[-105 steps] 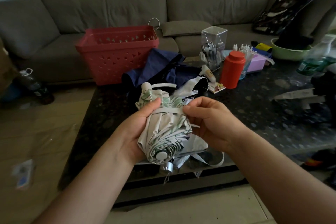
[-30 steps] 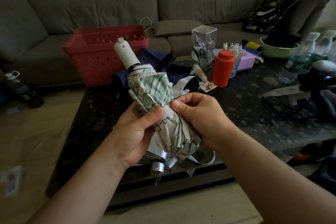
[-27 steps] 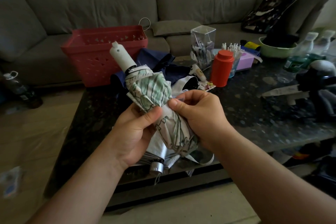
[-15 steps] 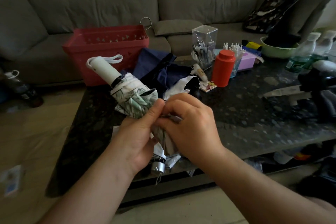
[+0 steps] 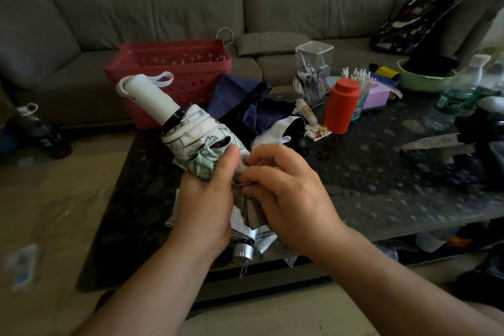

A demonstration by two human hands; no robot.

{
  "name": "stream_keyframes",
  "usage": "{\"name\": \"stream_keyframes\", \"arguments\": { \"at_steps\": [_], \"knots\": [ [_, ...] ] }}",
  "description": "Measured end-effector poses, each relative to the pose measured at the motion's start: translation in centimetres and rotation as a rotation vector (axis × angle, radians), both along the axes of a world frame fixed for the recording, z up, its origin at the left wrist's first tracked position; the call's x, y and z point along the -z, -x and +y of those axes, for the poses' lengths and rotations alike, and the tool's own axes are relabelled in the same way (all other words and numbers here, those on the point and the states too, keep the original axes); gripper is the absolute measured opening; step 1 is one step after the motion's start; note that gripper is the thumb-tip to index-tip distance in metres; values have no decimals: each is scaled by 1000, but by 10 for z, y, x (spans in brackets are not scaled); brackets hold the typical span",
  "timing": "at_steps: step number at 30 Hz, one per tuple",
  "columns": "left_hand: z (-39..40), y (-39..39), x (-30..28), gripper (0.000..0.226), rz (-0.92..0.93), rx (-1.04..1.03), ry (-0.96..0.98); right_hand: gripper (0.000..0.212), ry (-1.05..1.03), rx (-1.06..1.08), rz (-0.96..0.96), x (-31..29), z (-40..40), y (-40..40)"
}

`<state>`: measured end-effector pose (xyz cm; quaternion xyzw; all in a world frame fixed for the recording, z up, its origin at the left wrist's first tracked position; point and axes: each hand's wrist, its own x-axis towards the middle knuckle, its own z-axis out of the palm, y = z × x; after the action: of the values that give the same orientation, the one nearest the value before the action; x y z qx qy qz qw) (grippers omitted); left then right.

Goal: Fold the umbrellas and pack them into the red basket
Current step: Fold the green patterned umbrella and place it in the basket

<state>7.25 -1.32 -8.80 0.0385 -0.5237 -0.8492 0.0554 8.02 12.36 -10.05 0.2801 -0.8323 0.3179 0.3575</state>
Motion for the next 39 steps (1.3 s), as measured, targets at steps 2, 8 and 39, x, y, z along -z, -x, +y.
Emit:
{"name": "stream_keyframes", "arguments": {
  "at_steps": [2,8,39],
  "knots": [
    [0,0,1,23,19,-1,8,11,22,12,-1,-1,1,-1],
    [0,-1,0,21,132,26,35,6,183,74,-28,-5,-6,-6],
    [-22,10,-9,79,232,473,-24,10,402,-92,-176,-22,1,-23]
  ]
}}
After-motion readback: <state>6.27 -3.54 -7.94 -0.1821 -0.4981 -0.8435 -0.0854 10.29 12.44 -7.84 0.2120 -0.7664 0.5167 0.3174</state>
